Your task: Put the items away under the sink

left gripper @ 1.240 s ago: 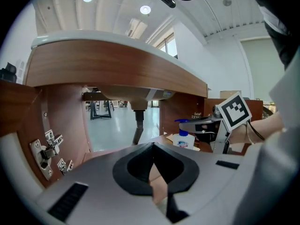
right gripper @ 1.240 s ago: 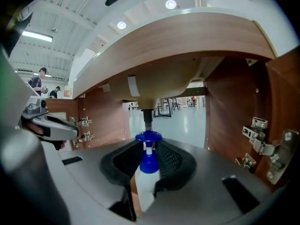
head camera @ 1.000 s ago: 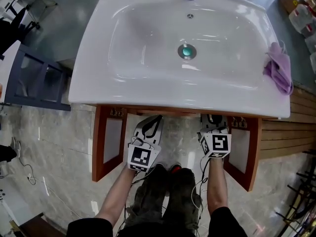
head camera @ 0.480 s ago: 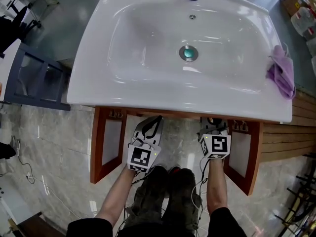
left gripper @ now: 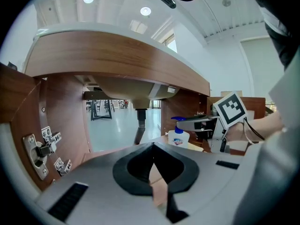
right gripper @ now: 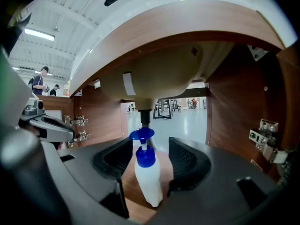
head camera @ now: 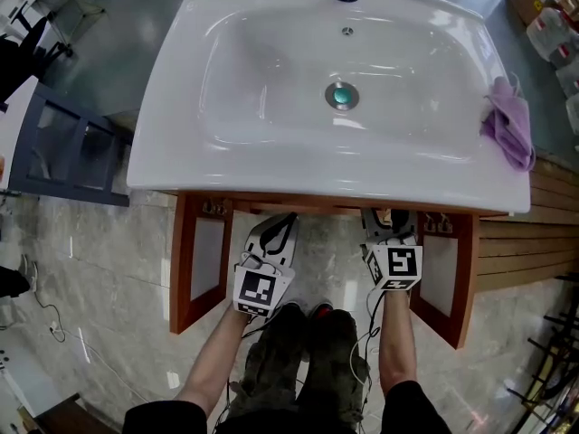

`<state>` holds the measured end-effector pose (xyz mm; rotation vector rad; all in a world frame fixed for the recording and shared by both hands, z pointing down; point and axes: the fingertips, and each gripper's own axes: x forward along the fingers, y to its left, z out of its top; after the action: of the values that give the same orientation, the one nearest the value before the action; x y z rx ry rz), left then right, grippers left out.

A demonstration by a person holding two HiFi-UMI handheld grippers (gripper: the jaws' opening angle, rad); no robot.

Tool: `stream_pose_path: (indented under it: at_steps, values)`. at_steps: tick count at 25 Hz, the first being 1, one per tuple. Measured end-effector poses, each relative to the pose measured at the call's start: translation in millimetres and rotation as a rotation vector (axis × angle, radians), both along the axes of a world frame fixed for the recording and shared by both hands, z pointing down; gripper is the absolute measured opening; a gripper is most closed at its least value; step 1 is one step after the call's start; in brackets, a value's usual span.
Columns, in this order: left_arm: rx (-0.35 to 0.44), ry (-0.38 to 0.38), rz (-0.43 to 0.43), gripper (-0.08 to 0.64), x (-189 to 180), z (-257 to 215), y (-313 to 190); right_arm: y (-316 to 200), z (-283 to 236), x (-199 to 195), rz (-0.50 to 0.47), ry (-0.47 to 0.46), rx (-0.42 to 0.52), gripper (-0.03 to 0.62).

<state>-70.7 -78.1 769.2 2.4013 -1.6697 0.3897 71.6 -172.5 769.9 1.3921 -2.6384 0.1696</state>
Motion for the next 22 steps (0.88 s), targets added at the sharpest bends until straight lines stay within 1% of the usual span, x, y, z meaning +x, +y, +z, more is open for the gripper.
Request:
stream_pose_path:
  at_steps: [4, 10, 16, 22]
  values:
    - [-0.002, 0.001, 0.001, 0.006, -0.2, -9.2, 5.2, 8.0, 0.0, 3.8, 0.004, 0.017, -0.016, 0.259]
    - [-0.006, -0.004, 0.011, 0.006, -3.4, -15.5, 13.6, 16.1, 0.3, 2.2, 0.015, 0.018, -0.037, 0.259]
    - [-0.002, 0.001, 0.011, 0.006, -7.0, -11.8, 20.9, 18.6, 1.4, -3.6, 0.020, 0.016, -0.029, 0.261]
    - [-0.008, 0.004, 0.009, 0.006, -8.7, -18.1, 31.3, 33.6, -0.9, -2.2, 0.014, 0.012, -0.050, 0.261]
